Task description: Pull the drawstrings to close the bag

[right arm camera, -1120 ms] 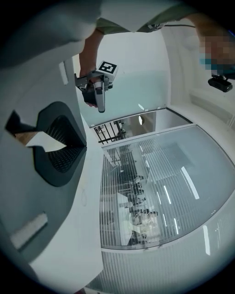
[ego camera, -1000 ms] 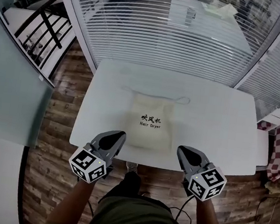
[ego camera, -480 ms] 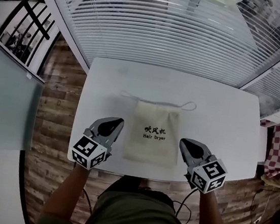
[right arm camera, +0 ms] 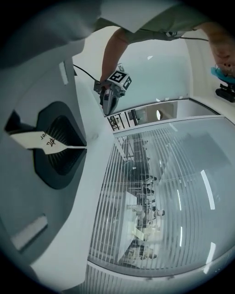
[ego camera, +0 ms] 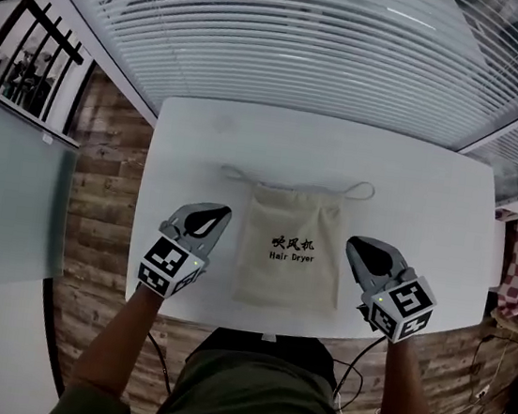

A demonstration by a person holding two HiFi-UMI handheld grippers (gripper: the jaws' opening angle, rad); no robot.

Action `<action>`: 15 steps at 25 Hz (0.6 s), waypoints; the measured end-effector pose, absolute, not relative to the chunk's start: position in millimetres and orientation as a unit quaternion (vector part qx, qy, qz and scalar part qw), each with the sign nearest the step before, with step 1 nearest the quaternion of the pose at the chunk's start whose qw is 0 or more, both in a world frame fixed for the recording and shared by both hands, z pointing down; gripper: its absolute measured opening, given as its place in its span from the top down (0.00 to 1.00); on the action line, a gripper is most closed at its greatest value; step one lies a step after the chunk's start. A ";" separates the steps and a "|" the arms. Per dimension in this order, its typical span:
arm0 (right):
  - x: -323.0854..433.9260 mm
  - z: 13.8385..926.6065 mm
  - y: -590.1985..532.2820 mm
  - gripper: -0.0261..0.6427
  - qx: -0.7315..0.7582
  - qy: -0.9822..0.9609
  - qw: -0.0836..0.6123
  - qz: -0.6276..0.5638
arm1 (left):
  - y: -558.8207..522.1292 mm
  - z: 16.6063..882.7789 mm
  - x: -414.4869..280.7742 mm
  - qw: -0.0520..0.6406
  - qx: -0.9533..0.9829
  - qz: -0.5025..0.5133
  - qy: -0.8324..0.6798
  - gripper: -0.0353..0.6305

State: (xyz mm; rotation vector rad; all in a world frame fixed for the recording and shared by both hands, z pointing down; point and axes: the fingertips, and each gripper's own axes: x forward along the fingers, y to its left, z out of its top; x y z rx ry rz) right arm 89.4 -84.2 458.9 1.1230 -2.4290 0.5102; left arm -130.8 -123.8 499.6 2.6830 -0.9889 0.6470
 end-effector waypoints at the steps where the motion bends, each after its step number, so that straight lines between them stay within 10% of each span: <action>1: 92.5 462.8 -89.6 0.95 0.402 -0.872 0.213 0.180 | -128.0 504.6 -130.5 0.104 0.909 0.227 -0.334 0.94; 15: 147.4 551.1 -180.8 0.87 0.343 -0.854 0.381 0.089 | -184.3 584.5 -131.0 0.075 0.881 0.368 -0.289 0.94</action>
